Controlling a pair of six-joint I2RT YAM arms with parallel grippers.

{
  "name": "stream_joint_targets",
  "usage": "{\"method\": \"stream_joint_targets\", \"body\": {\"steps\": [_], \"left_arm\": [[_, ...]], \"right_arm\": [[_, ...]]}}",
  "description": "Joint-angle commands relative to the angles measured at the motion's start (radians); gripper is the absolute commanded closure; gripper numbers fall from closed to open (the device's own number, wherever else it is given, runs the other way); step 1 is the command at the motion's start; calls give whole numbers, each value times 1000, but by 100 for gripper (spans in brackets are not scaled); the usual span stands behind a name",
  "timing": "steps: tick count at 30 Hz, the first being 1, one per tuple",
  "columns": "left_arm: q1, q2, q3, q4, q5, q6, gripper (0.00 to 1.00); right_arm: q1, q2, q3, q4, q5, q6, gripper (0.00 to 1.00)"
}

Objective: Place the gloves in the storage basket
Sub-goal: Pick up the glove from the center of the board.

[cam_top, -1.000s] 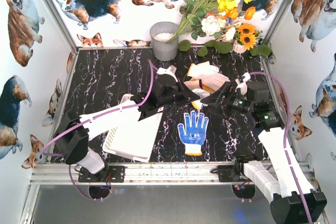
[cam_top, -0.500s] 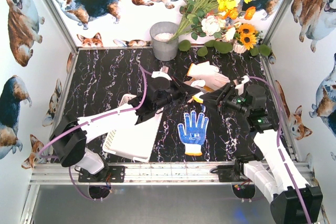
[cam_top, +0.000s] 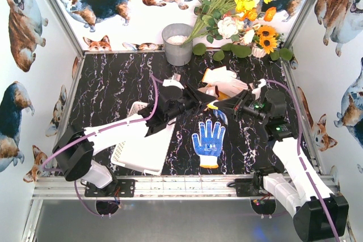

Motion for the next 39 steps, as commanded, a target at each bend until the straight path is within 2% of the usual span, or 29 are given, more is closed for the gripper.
{"method": "stream_joint_targets", "body": {"steps": [1,4,8,13,17,22,25,31,39], "left_arm": [[2,-38,-34,16,20,39,73],[7,-58,-50,-17,34,60,69],[7,-95,-71,-84,11,91,71],[7,-112,-82,-97,14,105,75],[10,-118,-101,-80,-4,100,74],[15,-100,-81,-74,23,110,71],[15,-104,-86,-75,14,112,77],[17,-109,-110,-56,8,102,99],[18,-90,-95,-97,-22,141,100]], "right_arm": [[5,-10,32,12,-23,-46,100],[5,-8,51,-52,-26,-97,100],[4,0,80,-129,-24,-161,100],[5,7,103,-184,-26,-207,100],[5,12,122,-190,-43,-223,100],[5,24,179,-293,-52,-309,100],[5,34,206,-359,-57,-356,100],[5,43,213,-405,-23,-401,100],[5,113,211,-377,100,-441,100]]}}
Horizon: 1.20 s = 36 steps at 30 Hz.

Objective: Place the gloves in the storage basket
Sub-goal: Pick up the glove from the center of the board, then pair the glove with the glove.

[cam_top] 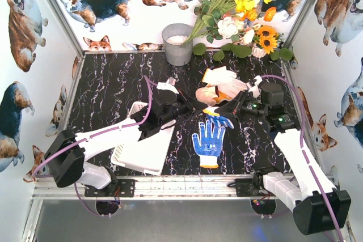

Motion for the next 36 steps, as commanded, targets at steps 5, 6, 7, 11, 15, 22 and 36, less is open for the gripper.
{"method": "stream_joint_targets", "body": {"steps": [5,6,7,11,15,22,36], "left_arm": [[24,53,66,-86,-45,108,100],[28,65,83,-96,-46,120,100],[34,77,97,-103,-46,132,100],[58,112,155,-117,-45,174,100],[72,143,208,-130,-42,219,100],[69,194,181,-145,-15,242,100],[10,217,80,-206,76,249,100]], "right_arm": [[3,150,110,41,120,-118,100],[3,174,130,41,124,-130,100],[3,208,149,39,128,-142,100],[3,284,245,11,146,-189,100],[3,315,298,-2,162,-218,100],[3,319,173,32,174,-243,100],[6,266,4,-102,143,-318,100]]}}
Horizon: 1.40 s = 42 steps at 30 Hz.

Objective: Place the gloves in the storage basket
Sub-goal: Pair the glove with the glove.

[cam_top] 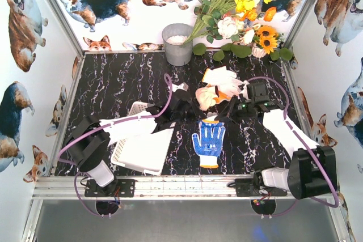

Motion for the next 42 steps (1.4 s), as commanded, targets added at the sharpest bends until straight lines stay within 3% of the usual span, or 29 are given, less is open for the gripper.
{"method": "stream_joint_targets", "body": {"steps": [1,19,36,42], "left_arm": [[-20,-17,-29,-40,23,21,100],[-117,-28,-100,-103,12,0,100],[-150,9,-160,-75,126,10,100],[-162,-7,-136,-118,74,22,100]], "right_arm": [[0,-66,-28,-30,13,-44,100],[73,-160,-162,-63,40,-10,100],[135,-164,-304,-37,21,26,100],[148,-182,-277,-57,30,34,100]]}}
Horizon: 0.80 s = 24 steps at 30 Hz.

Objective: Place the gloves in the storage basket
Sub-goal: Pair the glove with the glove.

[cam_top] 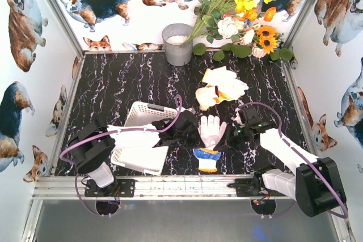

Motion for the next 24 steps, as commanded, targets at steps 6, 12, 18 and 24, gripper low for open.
{"method": "stream_joint_targets", "body": {"steps": [6,12,18,24], "left_arm": [[-22,-72,28,-114,-76,37,100],[-57,-113,23,-154,-97,32,100],[-81,-142,29,-191,-125,24,100],[-97,-156,25,-210,-127,18,100]], "right_arm": [[13,-105,92,-57,35,20,100],[42,-183,113,-133,52,43,100],[60,-258,115,-185,64,69,100],[69,-278,95,-193,57,81,100]]}}
